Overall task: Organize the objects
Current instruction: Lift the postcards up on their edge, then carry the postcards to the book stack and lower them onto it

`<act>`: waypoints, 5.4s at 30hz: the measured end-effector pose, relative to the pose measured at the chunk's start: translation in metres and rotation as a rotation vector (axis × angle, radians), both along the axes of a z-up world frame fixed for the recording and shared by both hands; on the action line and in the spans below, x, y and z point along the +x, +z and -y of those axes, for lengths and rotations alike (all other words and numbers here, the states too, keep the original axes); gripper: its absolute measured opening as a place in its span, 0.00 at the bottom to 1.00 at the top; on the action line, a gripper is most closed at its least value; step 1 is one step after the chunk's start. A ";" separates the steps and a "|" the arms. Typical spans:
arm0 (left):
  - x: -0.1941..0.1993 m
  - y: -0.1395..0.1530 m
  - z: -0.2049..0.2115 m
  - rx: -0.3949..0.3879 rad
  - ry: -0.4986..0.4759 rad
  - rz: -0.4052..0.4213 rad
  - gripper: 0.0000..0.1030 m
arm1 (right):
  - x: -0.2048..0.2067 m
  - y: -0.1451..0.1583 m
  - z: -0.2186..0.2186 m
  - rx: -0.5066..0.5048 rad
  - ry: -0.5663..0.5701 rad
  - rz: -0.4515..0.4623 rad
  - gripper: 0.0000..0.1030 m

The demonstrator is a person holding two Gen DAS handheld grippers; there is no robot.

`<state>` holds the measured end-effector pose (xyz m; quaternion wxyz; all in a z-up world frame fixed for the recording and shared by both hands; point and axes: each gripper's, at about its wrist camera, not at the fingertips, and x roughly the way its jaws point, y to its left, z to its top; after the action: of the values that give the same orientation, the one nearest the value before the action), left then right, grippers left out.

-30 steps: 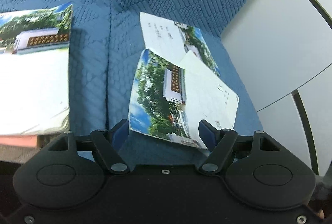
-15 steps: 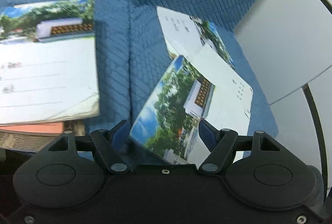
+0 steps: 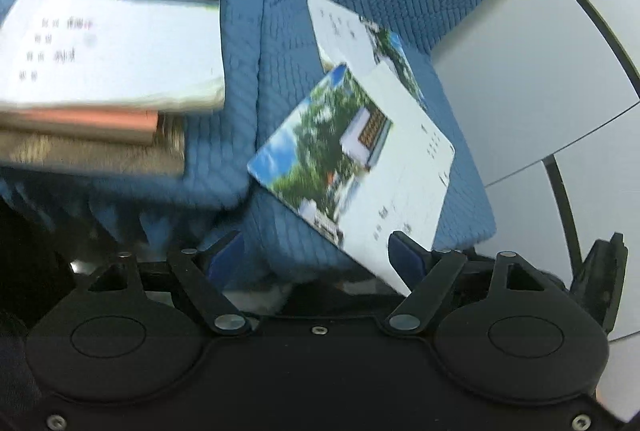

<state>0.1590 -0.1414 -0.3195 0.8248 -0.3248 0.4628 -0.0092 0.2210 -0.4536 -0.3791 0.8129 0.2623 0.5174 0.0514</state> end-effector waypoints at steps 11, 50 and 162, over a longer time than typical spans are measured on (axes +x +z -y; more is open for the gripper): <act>-0.005 -0.012 -0.012 -0.071 0.065 -0.026 0.69 | -0.012 0.007 -0.029 -0.014 0.106 -0.026 0.20; -0.005 -0.090 -0.013 -0.496 0.169 -0.183 0.13 | -0.014 -0.004 -0.006 0.300 0.075 -0.008 0.64; -0.029 0.023 -0.254 -0.146 0.283 0.040 0.08 | 0.061 0.079 -0.232 0.062 0.248 0.220 0.12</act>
<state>0.1296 0.1123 -0.2960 0.8009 -0.4457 0.3941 0.0671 0.2818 -0.2215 -0.3000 0.8436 0.2141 0.4517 0.1960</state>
